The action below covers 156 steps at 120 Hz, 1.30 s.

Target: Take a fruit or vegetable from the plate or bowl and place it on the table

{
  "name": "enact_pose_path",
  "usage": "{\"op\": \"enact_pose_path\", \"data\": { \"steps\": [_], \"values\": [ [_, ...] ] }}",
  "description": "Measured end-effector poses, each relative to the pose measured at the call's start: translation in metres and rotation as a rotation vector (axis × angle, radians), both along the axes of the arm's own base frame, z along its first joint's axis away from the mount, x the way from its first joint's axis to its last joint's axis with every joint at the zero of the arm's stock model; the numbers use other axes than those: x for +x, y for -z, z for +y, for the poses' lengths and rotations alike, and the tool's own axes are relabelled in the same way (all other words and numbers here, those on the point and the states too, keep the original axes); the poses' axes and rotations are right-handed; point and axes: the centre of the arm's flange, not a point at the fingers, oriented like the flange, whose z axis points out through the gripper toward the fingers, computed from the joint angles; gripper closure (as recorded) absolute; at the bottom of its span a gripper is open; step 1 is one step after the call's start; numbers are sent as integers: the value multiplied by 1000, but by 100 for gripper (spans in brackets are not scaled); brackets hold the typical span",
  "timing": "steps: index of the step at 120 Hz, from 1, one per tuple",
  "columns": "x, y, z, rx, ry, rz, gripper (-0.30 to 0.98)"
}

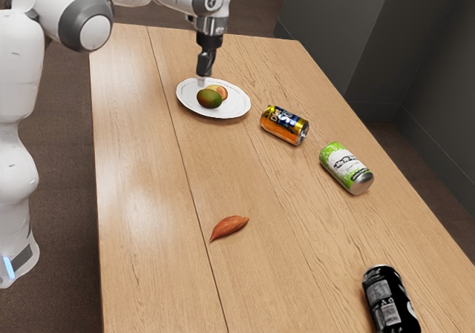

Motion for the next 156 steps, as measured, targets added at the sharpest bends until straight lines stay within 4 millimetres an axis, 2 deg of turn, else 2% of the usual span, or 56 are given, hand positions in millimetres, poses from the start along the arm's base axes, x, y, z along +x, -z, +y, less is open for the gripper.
{"op": "enact_pose_path", "data": {
  "steps": [21,53,82,94,109,156],
  "values": [
    [18,11,-5,18,29,-25,0],
    [22,10,-4,31,36,-55,0],
    [25,6,-13,14,44,-81,0],
    [20,0,-29,1,56,-91,0],
    [1,2,-40,-27,44,-90,0],
    [-13,9,-26,-34,15,-89,0]
  ]
}}
